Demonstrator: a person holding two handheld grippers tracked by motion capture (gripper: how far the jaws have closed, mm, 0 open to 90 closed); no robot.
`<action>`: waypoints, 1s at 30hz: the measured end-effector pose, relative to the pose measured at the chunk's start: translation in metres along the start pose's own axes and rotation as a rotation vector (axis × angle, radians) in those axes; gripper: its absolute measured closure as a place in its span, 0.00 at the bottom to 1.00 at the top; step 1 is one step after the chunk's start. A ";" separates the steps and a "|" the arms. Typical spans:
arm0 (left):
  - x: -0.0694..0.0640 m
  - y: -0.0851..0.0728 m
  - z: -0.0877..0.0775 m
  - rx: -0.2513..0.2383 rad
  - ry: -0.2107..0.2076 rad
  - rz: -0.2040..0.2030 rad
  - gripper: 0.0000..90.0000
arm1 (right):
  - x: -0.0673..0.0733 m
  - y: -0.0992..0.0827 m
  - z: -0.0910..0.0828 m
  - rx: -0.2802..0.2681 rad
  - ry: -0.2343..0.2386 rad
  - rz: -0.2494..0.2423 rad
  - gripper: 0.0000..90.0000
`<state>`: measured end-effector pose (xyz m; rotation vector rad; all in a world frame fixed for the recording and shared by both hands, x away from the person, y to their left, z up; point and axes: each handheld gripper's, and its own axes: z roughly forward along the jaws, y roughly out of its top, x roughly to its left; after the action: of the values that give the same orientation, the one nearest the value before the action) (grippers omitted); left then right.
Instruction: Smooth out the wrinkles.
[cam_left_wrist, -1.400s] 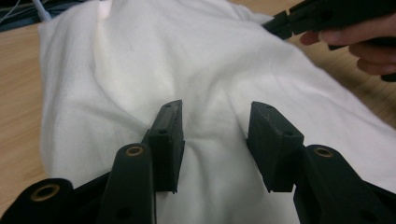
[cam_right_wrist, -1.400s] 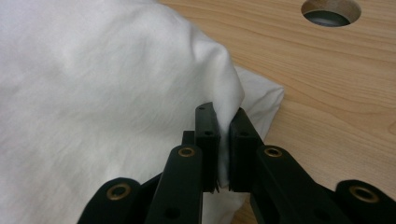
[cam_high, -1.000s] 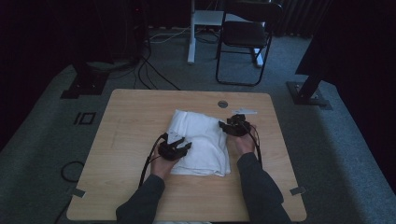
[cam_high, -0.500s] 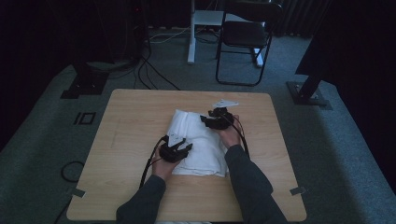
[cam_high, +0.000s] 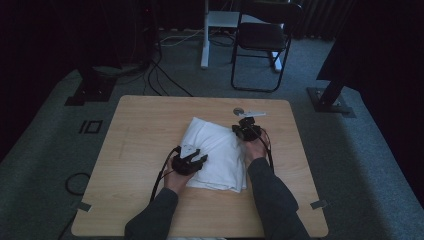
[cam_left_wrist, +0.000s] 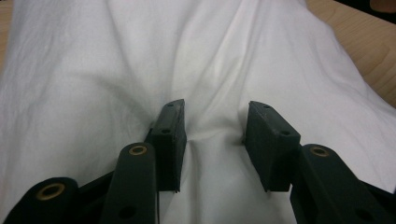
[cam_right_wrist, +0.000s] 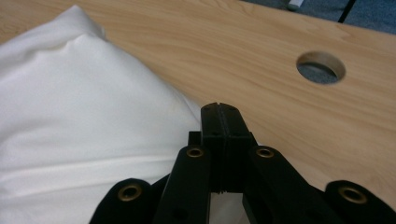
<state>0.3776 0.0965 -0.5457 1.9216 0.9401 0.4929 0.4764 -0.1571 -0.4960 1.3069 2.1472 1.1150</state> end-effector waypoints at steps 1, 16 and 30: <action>-0.001 0.000 0.000 0.000 0.008 -0.004 0.64 | -0.001 -0.003 -0.003 -0.007 -0.038 0.001 0.81; -0.001 -0.001 0.000 -0.009 0.007 -0.018 0.64 | 0.020 -0.068 -0.006 0.118 0.117 -0.101 0.98; 0.003 0.022 -0.040 -0.120 -0.032 -0.081 0.51 | 0.029 -0.080 -0.063 -0.045 0.127 -0.062 0.52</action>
<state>0.3620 0.1148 -0.5063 1.7718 0.9427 0.4590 0.3755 -0.1791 -0.5189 1.1701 2.2231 1.2445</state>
